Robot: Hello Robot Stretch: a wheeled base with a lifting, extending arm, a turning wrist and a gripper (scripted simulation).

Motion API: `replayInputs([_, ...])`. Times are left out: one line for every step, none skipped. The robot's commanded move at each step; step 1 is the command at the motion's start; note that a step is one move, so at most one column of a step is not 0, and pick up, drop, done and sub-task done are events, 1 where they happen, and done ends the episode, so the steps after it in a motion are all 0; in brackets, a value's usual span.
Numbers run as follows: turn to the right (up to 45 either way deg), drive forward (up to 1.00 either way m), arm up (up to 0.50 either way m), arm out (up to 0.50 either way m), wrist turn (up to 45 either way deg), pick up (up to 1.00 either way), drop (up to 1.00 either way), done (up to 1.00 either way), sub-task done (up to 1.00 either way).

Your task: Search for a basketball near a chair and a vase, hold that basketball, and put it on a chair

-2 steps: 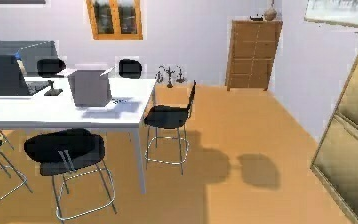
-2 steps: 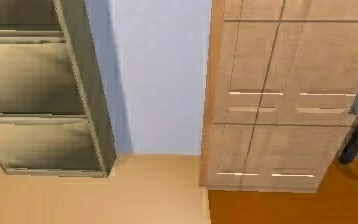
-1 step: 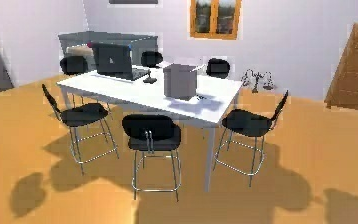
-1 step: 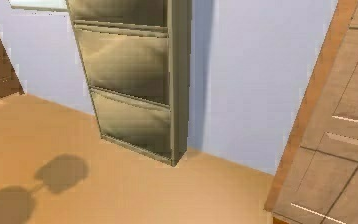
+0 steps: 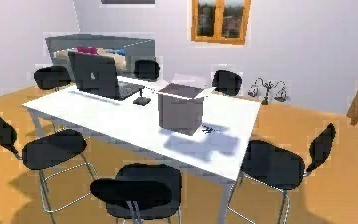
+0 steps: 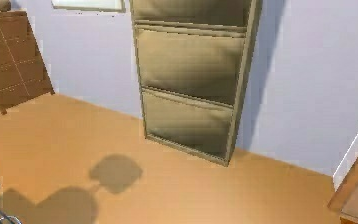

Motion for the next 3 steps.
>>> replayInputs([-45.0, 0.0, 0.0, 0.0, 0.0, 0.0, 0.0, 0.0, 0.0])
replayInputs([-18.0, 0.0, 0.0, 0.0, 0.0, 0.0, 0.0, 0.0, 0.0])
replayInputs([0.0, 1.0, 0.0, 0.0, 0.0, 0.0, 0.0, 0.0, 0.0])
